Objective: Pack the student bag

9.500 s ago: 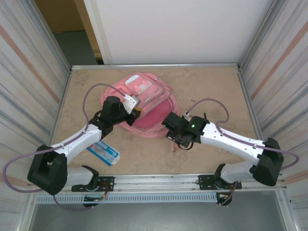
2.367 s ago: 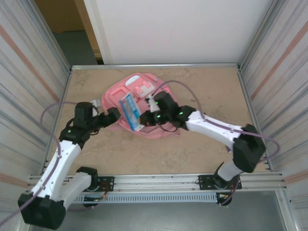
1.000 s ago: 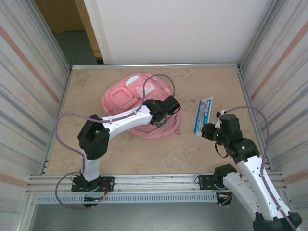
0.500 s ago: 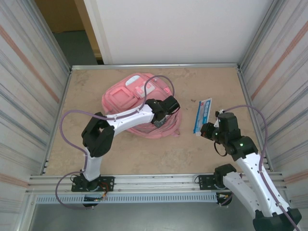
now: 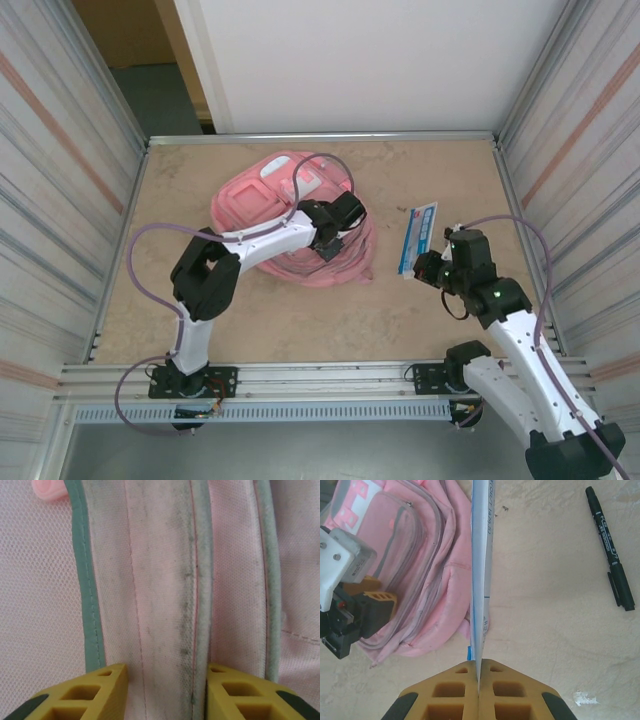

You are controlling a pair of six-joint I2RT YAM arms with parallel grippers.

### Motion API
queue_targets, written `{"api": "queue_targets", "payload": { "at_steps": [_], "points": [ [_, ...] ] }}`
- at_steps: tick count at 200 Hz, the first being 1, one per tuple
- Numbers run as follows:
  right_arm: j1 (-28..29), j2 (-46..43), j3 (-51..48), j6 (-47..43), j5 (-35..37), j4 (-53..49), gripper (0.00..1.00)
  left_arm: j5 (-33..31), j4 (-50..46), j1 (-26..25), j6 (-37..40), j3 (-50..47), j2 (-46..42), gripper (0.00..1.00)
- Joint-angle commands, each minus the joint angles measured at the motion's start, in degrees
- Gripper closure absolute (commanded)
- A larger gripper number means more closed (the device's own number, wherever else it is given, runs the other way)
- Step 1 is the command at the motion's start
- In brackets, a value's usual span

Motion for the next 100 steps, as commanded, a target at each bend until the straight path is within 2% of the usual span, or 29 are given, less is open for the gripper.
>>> {"api": "queue_targets", "payload": {
  "at_steps": [1, 13, 30, 36, 57, 80, 100],
  "points": [
    [-0.33, 0.54, 0.98, 1.23, -1.42, 2.51, 0.99, 2.43, 2.7, 2.05, 0.61, -2.19, -1.05, 0.61],
    [-0.43, 1.08, 1.19, 1.46, -1.65, 2.53, 0.98, 4.63, 3.12, 3.52, -0.36, -2.66, -0.93, 0.66],
    [-0.43, 1.32, 0.45, 2.35, -1.98, 3.59, 0.98, 8.56, 2.74, 5.5, -1.13, -2.78, -0.32, 0.95],
    [-0.45, 1.35, -0.03, 2.72, -2.32, 4.24, 0.98, 9.64, 2.63, 5.89, -1.2, -2.79, -0.18, 1.0],
    [-0.48, 1.96, -0.94, 4.13, -4.24, 5.85, 0.98, 11.58, 2.58, 5.93, -1.11, -2.55, -1.07, 1.0],
    [-0.34, 2.61, -2.01, 3.9, -7.23, 7.45, 0.98, 13.18, 2.48, 5.18, -1.62, -1.88, -6.32, 1.0],
    [-0.33, 4.46, -2.24, 0.9, -14.38, 9.98, 0.98, 14.25, 3.77, 5.32, -1.62, -1.81, -11.88, 1.0]
  ]
}}
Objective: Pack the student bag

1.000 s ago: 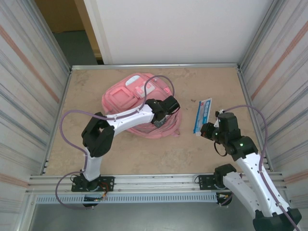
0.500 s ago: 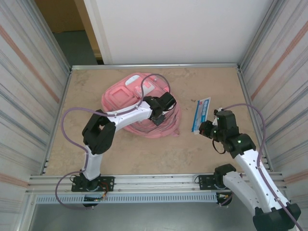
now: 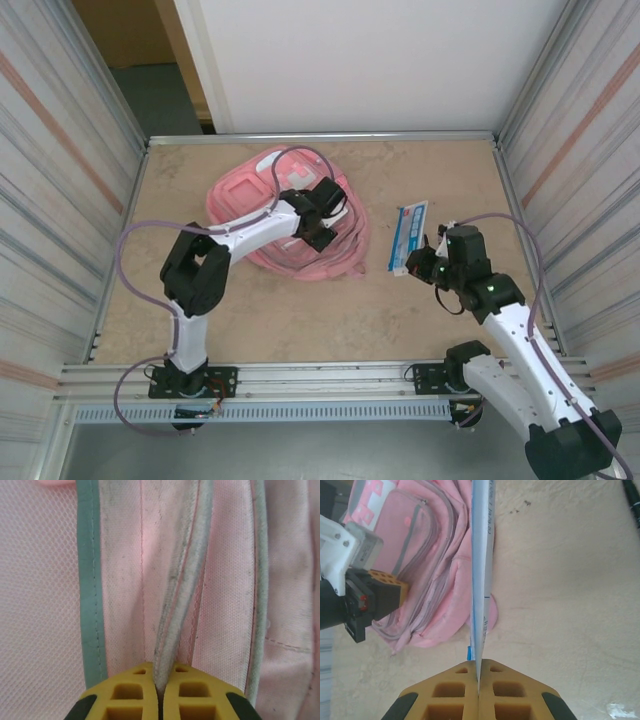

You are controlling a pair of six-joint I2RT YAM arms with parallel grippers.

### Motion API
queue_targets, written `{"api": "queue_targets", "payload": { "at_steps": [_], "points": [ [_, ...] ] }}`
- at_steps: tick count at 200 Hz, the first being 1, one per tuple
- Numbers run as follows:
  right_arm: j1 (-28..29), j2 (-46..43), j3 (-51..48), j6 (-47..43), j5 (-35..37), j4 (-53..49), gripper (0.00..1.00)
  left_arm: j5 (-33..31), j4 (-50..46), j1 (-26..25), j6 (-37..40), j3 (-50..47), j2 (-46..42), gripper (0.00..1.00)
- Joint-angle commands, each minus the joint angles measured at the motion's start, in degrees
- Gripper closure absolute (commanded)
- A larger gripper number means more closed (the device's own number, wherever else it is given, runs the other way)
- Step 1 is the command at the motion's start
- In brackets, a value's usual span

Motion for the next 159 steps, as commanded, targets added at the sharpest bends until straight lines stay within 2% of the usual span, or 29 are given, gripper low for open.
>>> {"api": "queue_targets", "payload": {
  "at_steps": [1, 42, 67, 89, 120, 137, 159],
  "points": [
    [-0.38, 1.73, -0.54, -2.14, -8.89, 4.4, 0.98, 3.62, 1.3, -0.48, -0.9, 0.15, -9.4, 1.0],
    [0.91, 6.43, -1.99, -1.26, -23.2, 11.53, 0.99, -0.43, 2.58, 0.21, -2.5, 2.2, -17.32, 1.0],
    [2.43, 10.82, -1.83, 1.14, -25.78, 15.2, 0.99, 4.44, 3.51, 1.12, -4.59, 3.4, -19.68, 1.0],
    [4.69, 17.47, -1.8, 5.26, -26.95, 24.47, 1.0, 8.15, 4.92, 1.19, -9.02, 2.62, -21.44, 1.0],
    [6.69, 25.71, -0.04, 14.63, -16.55, 31.75, 1.0, 15.06, 8.62, 2.43, -16.83, -0.75, -23.44, 1.0],
    [7.48, 29.31, 0.76, 21.13, -10.25, 33.2, 1.0, 18.01, 10.57, 2.77, -18.66, -2.37, -23.98, 1.0],
    [11.71, 32.31, 0.18, 30.83, -1.12, 40.43, 1.0, 20.76, 12.43, 3.14, -21.26, -4.03, -24.24, 1.0]
  ]
}}
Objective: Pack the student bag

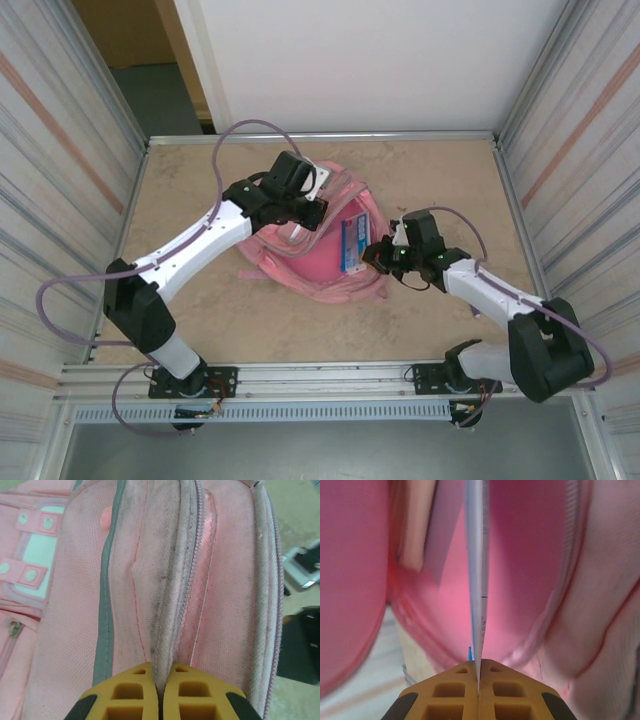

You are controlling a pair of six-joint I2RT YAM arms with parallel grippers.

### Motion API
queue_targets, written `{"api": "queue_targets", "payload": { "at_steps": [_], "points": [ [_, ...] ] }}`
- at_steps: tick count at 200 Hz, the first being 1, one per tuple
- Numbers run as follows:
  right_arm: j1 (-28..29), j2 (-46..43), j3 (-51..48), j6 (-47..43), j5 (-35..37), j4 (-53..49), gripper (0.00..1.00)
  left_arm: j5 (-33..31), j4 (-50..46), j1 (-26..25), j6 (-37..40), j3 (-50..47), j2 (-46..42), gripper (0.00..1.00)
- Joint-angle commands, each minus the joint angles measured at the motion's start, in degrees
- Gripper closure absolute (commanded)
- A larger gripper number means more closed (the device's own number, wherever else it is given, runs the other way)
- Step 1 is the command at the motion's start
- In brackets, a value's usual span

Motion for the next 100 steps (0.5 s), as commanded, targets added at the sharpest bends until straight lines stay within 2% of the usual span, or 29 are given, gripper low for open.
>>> {"api": "queue_targets", "payload": {
  "at_steps": [1, 12, 38, 47, 59, 74, 100],
  "points": [
    [4.19, 2.45, 1.46, 13.34, 12.81, 10.04, 1.0, 6.3, 7.96, 0.29, -5.86, -0.49, -4.2, 1.0],
    [8.12, 4.73, 3.54, 15.07, 18.51, 10.74, 1.0, 6.97, 8.3, 0.5, -7.44, -0.89, -4.25, 1.0],
    [16.52, 10.73, 6.98, 18.71, 31.68, 15.06, 0.9, 10.37, 12.47, 1.2, -10.92, -3.22, -4.27, 1.0],
    [18.78, 11.99, 7.66, 19.36, 34.6, 18.0, 0.75, 12.91, 14.39, 2.08, -14.2, -4.06, -4.32, 1.0],
    [20.95, 13.29, 11.16, 20.66, 38.82, 13.18, 0.62, 16.41, 16.79, 3.57, -18.84, -5.22, -4.39, 1.0],
    [21.35, 15.17, 14.52, 19.95, 37.48, 9.22, 0.56, 19.04, 19.2, 4.88, -21.91, -6.76, -4.59, 1.0],
    [20.43, 15.51, 11.43, 19.59, 29.24, 14.94, 0.52, 20.34, 19.7, 6.38, -24.12, -7.75, -4.75, 1.0]
  ]
}}
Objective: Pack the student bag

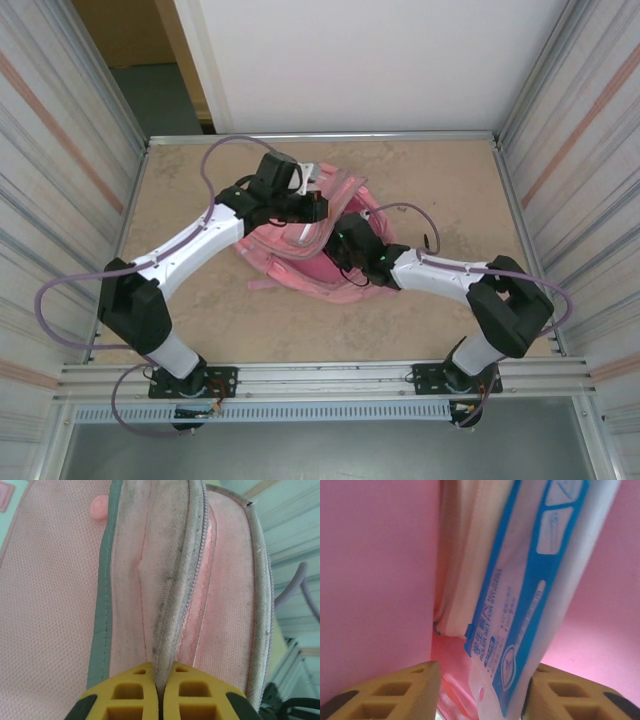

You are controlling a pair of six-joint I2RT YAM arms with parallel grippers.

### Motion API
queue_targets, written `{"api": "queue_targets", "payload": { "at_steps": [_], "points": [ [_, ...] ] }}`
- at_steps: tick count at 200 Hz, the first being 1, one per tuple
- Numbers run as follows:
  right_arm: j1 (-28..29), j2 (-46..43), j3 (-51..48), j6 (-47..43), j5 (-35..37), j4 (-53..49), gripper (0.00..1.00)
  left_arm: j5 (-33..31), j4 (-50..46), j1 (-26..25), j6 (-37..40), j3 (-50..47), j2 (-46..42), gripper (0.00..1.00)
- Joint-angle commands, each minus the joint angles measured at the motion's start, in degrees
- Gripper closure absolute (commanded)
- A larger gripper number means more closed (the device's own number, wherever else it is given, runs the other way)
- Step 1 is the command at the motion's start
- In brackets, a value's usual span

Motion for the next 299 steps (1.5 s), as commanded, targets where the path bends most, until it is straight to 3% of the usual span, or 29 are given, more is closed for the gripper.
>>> {"api": "queue_targets", "payload": {
  "at_steps": [1, 62, 99, 140, 185, 234, 274, 299],
  "points": [
    [-0.79, 0.29, -0.96, 1.99, -2.18, 4.03, 0.52, 5.34, 6.81, 1.14, -5.81, -0.34, -3.45, 1.0],
    [-3.21, -6.68, -2.18, -8.22, -13.24, -10.24, 0.48, 5.5, 7.33, 2.23, -5.12, -2.66, -3.86, 1.0],
    [-3.52, -10.41, 1.88, -19.39, -7.37, -23.27, 0.48, 7.64, 6.89, 2.87, -4.86, -1.96, -3.45, 1.0],
    [-9.33, -7.05, -1.48, -21.34, -10.55, -16.53, 0.54, 8.28, 7.04, 2.95, -5.12, -2.29, -3.2, 1.0],
    [-9.26, 3.44, 1.28, -20.11, -13.32, -9.07, 0.54, 10.75, 6.35, 3.01, -4.95, -1.43, -2.07, 1.0],
    [-4.97, 11.58, 9.19, -24.6, -12.53, -5.41, 0.77, 13.74, 5.77, 2.96, -5.42, -0.3, 0.11, 1.0],
    [-3.2, 16.77, 14.9, -24.81, -13.42, -3.81, 0.86, 17.14, 4.76, 3.0, -5.29, 0.77, 2.54, 1.0],
    [-3.72, 19.17, 16.57, -24.73, -15.03, -3.45, 0.86, 17.99, 4.23, 3.01, -4.54, 1.03, 2.68, 1.0]
  ]
}}
